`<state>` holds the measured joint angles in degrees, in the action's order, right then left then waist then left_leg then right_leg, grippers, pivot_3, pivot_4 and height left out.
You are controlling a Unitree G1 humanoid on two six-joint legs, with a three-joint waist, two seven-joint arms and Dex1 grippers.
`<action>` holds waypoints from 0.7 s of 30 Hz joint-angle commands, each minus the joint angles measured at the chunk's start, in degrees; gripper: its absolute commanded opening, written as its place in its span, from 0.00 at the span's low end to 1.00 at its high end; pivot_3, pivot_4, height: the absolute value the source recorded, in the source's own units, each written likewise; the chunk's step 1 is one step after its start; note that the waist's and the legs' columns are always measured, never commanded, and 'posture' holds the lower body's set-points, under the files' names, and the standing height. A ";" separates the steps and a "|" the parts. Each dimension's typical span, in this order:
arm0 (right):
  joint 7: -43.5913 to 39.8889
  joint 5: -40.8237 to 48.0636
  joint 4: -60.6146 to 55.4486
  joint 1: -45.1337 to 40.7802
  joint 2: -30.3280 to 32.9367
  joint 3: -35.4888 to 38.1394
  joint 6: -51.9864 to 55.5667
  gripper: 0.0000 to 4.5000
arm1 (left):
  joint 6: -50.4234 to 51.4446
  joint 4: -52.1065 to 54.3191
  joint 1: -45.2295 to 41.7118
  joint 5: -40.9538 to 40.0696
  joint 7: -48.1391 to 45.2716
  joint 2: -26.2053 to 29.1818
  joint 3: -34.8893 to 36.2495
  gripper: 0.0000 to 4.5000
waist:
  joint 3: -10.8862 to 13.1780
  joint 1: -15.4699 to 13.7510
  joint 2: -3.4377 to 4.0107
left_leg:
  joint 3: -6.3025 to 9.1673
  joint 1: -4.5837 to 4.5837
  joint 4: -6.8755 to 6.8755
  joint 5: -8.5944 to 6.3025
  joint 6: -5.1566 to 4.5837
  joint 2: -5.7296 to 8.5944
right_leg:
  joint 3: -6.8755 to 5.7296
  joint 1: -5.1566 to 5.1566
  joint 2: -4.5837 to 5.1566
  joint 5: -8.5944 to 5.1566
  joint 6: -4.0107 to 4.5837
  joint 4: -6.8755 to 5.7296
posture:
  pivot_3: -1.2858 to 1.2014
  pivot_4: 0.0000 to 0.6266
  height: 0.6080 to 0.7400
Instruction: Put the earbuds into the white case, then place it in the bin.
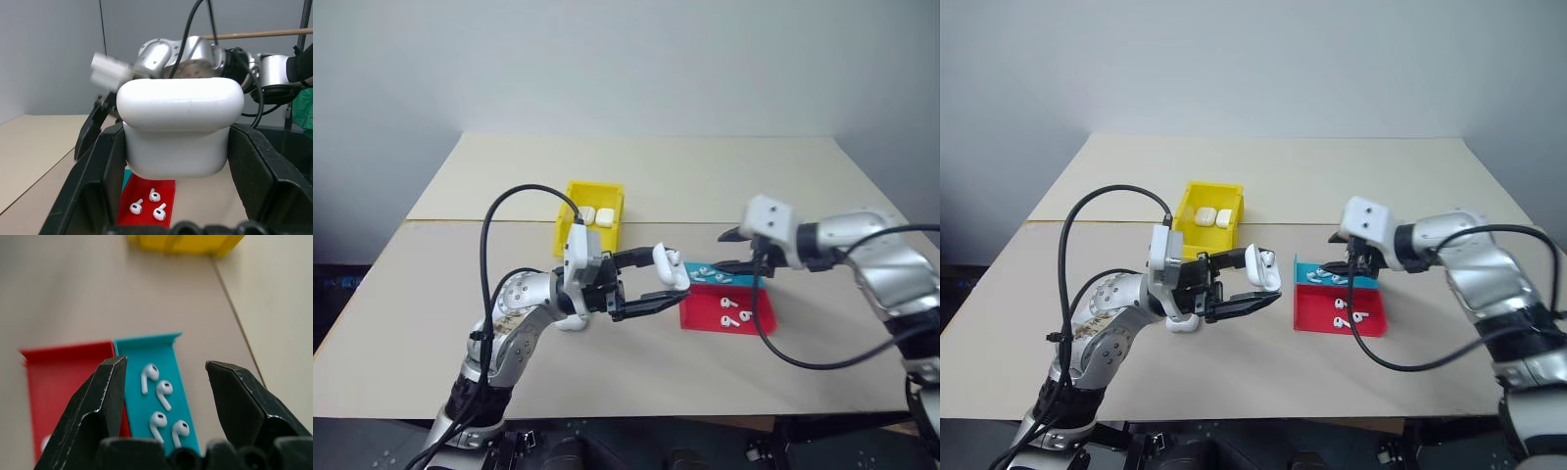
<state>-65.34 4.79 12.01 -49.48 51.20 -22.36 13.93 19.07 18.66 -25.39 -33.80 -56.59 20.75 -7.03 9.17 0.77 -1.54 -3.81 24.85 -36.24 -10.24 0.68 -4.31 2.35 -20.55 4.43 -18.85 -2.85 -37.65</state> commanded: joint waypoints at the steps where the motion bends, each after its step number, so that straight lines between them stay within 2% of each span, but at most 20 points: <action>1: -2.81 -7.38 11.41 -8.16 -4.35 -3.24 -7.20 0.69 | -0.60 2.78 0.62 -1.41 0.12 1.09 2.07 0.62 | 0.09 0.03 0.11 | -0.02 0.01 -0.01 0.01 0.01 0.00 | 0.02 -0.04 0.00 0.00 0.00 0.00 | 0.52 0.24 1.00; 5: -4.69 -13.37 25.10 -15.61 -8.87 -5.87 -15.75 0.69 | -0.50 4.41 2.08 -1.75 0.65 1.79 2.61 0.62 | 0.19 -0.04 0.23 | -0.05 0.07 -0.01 0.05 0.08 -0.01 | 0.01 -0.09 0.01 0.00 0.00 0.00 | 0.52 0.24 1.00; 12: -8.02 -21.99 42.24 -23.11 -13.20 -9.64 -30.80 0.69 | -0.18 5.60 2.61 -1.62 1.94 1.85 2.48 0.62 | 0.20 -0.45 0.24 | -0.07 0.12 -0.03 0.05 0.08 -0.02 | -0.03 -0.10 0.02 0.00 0.00 0.02 | 0.52 0.24 1.00; 21: -5.28 -28.25 54.34 -26.97 -17.99 -9.92 -38.90 0.69 | 0.10 7.77 4.28 -1.82 3.62 1.68 2.34 0.62 | 0.22 0.12 0.28 | -0.07 0.11 -0.02 0.18 0.29 -0.05 | 0.00 -0.19 0.00 0.00 0.01 -0.14 | 0.52 0.24 1.00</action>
<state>-71.19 -22.82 65.78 -74.44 33.15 -33.22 -23.38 19.30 23.84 -21.25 -34.15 -53.52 22.58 -5.22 9.39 0.89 -1.26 -3.88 24.96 -36.26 -10.06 0.97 -4.36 2.35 -20.75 4.43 -18.85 -2.84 -37.82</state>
